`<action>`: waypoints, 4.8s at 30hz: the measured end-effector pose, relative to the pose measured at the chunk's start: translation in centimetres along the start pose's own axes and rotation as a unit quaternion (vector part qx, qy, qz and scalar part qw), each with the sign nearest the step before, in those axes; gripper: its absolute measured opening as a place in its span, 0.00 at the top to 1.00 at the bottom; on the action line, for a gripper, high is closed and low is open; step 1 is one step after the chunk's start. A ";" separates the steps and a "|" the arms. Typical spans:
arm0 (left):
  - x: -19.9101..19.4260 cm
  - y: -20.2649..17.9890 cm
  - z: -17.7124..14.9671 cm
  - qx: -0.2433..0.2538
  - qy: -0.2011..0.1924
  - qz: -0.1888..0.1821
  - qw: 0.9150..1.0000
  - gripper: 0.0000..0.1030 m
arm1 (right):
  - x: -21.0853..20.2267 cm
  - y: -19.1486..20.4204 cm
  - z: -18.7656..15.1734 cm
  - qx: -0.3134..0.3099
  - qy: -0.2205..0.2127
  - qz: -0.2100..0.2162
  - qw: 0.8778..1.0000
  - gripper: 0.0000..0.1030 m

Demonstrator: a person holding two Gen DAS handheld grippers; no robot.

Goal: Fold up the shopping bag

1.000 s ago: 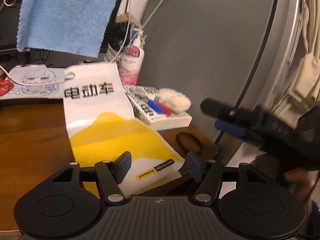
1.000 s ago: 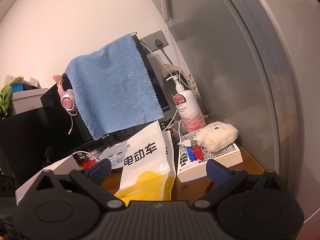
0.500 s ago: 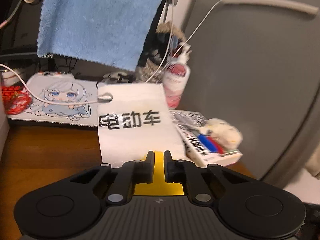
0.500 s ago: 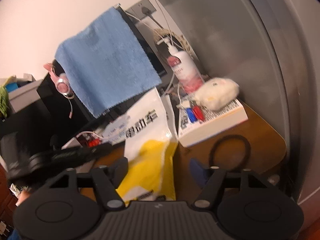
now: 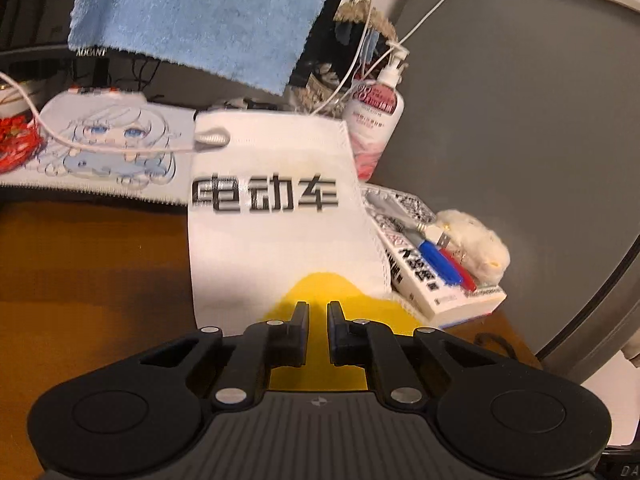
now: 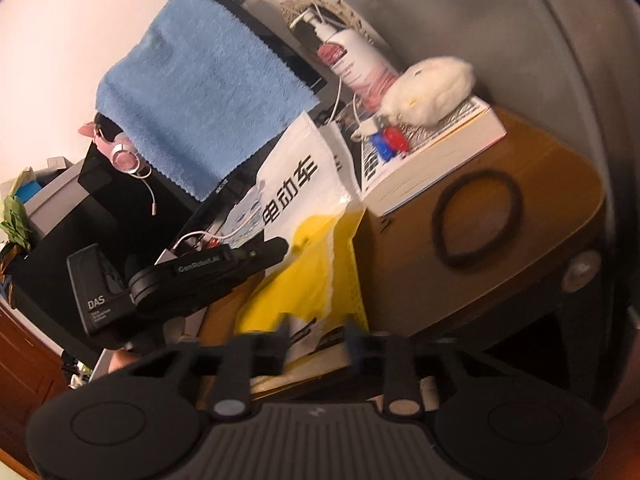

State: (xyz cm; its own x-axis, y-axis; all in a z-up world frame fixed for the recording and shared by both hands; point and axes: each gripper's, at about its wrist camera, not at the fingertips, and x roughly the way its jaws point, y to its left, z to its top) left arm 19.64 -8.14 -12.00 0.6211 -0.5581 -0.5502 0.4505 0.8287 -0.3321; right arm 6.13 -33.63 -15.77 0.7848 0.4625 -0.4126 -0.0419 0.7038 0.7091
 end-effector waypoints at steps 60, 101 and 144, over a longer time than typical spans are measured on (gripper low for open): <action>-4.6 3.2 -2.0 -0.033 -0.003 0.101 0.994 0.86 | 0.4 -2.9 -2.4 0.177 0.075 0.089 0.977 0.43; -12.5 -0.4 -2.3 -0.024 -0.047 0.045 0.998 0.52 | -5.1 0.9 8.0 0.039 -0.092 0.074 0.992 0.94; -8.0 3.5 -4.1 -0.126 0.045 0.021 0.991 0.88 | 4.6 4.2 5.3 0.030 0.068 0.130 0.989 0.89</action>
State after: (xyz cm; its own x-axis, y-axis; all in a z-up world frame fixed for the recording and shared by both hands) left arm 13.59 -0.56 -11.90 0.5713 -0.5266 -0.6295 0.2442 0.8413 -0.4822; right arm 12.87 -31.39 -11.67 0.6622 0.6941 -0.2824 -0.1903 0.5203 0.8325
